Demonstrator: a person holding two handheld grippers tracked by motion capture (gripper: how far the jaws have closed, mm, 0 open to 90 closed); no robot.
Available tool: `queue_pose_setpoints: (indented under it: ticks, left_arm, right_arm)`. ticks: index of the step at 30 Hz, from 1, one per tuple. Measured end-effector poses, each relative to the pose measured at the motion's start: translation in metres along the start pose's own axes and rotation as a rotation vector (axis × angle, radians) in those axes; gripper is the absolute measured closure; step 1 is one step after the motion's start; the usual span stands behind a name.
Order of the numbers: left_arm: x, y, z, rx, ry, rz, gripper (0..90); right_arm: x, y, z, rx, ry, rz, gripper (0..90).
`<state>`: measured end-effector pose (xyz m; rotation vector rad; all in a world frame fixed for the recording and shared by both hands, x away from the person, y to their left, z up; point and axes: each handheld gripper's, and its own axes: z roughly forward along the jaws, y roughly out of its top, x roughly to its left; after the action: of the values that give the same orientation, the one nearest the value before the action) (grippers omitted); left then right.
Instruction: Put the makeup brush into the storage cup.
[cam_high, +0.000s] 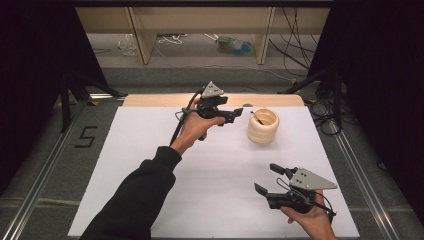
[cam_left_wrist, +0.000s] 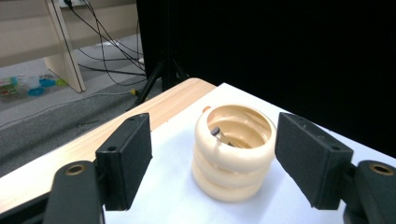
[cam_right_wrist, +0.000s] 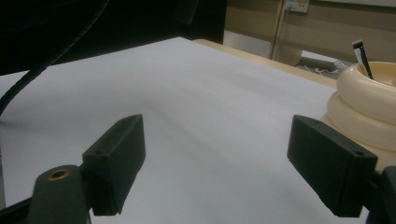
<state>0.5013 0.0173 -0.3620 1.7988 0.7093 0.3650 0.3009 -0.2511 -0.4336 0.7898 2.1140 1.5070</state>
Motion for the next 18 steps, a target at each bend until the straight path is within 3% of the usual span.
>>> queue_pose_setpoints:
  ticks: [4, 14, 18]
  left_arm:
    - [0.0, -0.003, -0.011, -0.011, -0.016, 0.007, 26.6]
    - [0.001, -0.012, -0.044, -0.029, -0.009, 0.047, 26.4]
    - [-0.001, -0.015, -0.054, -0.041, -0.007, 0.056, 26.3]
  right_arm:
    - [0.0, 0.0, 0.001, -0.013, 0.0, 0.001, 20.4]
    - [0.001, -0.001, 0.003, -0.031, 0.004, 0.006, 20.3]
    - [0.001, 0.0, 0.0, 0.013, -0.006, 0.007, 20.3]
